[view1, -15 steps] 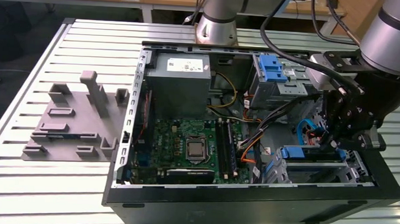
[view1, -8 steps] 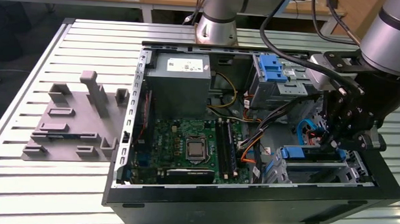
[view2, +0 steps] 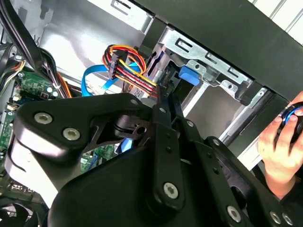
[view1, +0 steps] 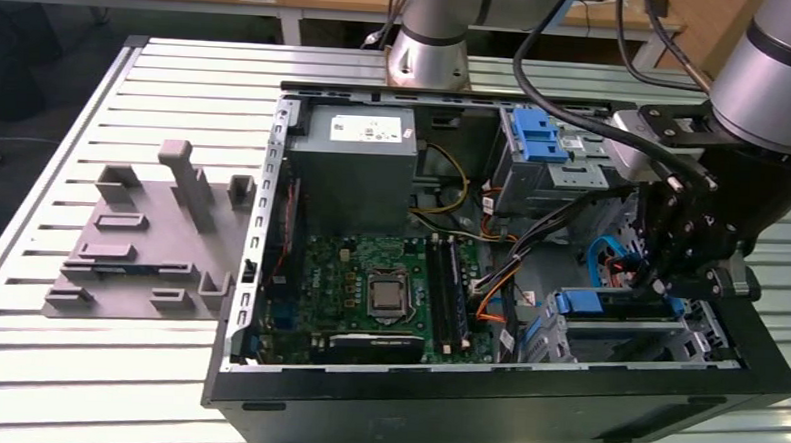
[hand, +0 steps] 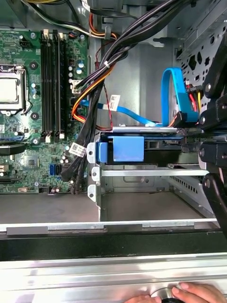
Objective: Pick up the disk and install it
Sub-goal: 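Insert the first disk wire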
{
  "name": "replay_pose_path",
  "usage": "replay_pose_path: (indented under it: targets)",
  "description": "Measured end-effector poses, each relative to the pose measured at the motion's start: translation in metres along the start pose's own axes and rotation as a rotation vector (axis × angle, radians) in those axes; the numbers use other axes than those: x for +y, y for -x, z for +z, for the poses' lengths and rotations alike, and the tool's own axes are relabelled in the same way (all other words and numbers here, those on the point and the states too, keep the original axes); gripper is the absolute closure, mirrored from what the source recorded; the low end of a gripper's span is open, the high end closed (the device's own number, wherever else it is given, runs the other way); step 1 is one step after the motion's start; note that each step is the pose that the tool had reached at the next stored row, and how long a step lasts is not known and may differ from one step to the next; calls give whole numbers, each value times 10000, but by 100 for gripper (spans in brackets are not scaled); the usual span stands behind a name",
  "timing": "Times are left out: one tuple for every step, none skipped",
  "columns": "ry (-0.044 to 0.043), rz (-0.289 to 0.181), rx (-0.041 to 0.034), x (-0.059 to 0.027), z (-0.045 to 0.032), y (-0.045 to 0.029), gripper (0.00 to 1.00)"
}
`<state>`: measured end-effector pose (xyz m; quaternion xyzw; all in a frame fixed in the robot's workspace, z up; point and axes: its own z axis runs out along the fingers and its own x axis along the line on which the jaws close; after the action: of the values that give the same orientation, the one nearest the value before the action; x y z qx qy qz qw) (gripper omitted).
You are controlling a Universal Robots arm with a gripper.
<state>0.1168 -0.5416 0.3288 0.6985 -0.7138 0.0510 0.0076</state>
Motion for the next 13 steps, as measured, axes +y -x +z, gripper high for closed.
replay_pose_path:
  targets:
    - [0,0,2,0,2,0,84]
    - [0,0,2,0,4,0,84]
    - [0,0,-1,0,8,1,84]
    - [0,1,-6,0,13,1,84]
    - [0,1,-2,-1,16,1,84]
    - [0,0,0,-1,18,1,84]
    - [0,0,1,-1,18,1,84]
    - [1,1,-1,-1,19,1,84]
    - [1,1,-7,-1,21,1,82]
    - [1,2,-10,-1,18,1,82]
    - [1,1,-13,-2,13,1,76]
    - [1,1,-11,-2,4,0,76]
    - [1,1,-8,-3,-7,-1,76]
